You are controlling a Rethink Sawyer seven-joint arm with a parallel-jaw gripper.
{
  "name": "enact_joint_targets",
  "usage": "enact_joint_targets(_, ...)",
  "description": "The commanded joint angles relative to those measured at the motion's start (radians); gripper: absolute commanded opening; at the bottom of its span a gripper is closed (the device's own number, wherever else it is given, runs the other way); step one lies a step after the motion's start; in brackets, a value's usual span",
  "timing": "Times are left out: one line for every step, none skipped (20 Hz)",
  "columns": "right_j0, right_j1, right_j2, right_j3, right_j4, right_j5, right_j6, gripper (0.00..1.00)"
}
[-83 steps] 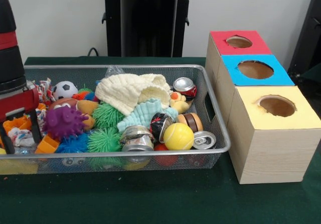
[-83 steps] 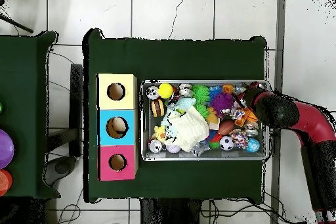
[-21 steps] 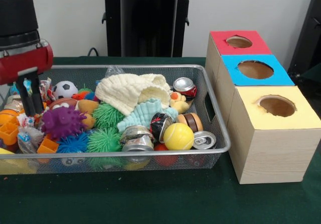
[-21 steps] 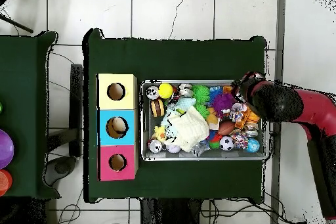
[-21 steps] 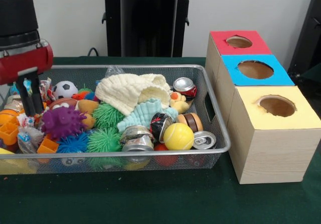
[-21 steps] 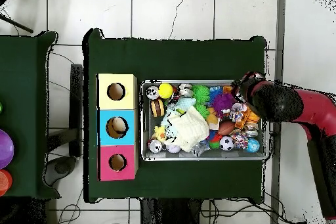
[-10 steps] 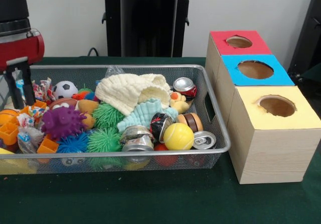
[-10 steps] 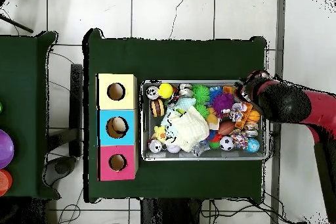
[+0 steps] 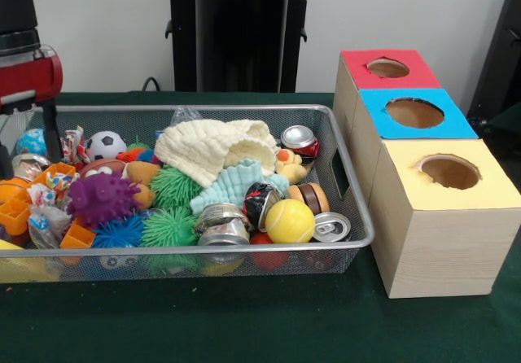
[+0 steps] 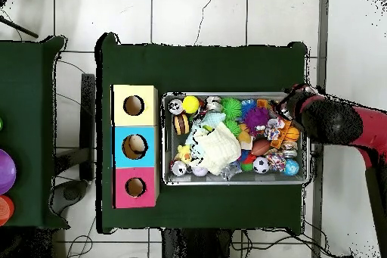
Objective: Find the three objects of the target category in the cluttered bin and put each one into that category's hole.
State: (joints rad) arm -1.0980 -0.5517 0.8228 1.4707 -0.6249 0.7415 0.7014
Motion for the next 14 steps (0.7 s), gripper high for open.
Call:
enact_joint_targets(-0.025,0.056,-0.031,0.088,-0.042,-0.038,-0.059,1.0)
enact_joint_targets(-0.027,0.055,-0.028,0.092,-0.042,-0.042,-0.059,1.0)
enact_joint_targets(-0.027,0.055,-0.029,0.093,-0.045,-0.045,-0.057,1.0)
enact_joint_targets(-0.025,0.053,-0.029,0.093,-0.046,-0.047,-0.054,1.0)
enact_joint_targets(-0.024,0.056,-0.031,0.093,-0.051,-0.052,-0.052,1.0)
enact_joint_targets(-0.025,0.062,-0.031,0.094,-0.054,-0.06,-0.051,1.0)
enact_joint_targets(-0.025,0.08,-0.034,0.09,-0.063,-0.078,-0.049,1.0)
enact_joint_targets(-0.026,0.093,-0.037,0.085,-0.069,-0.091,-0.048,1.0)
enact_joint_targets(-0.027,0.112,-0.04,0.08,-0.082,-0.112,-0.051,1.0)
enact_joint_targets(-0.028,0.131,-0.043,0.074,-0.094,-0.133,-0.053,1.0)
enact_joint_targets(-0.027,0.148,-0.048,0.066,-0.106,-0.15,-0.055,1.0)
enact_joint_targets(-0.027,0.155,-0.052,0.063,-0.113,-0.155,-0.057,1.0)
enact_joint_targets(-0.023,0.158,-0.058,0.06,-0.12,-0.16,-0.055,1.0)
enact_joint_targets(-0.023,0.16,-0.059,0.06,-0.123,-0.163,-0.053,1.0)
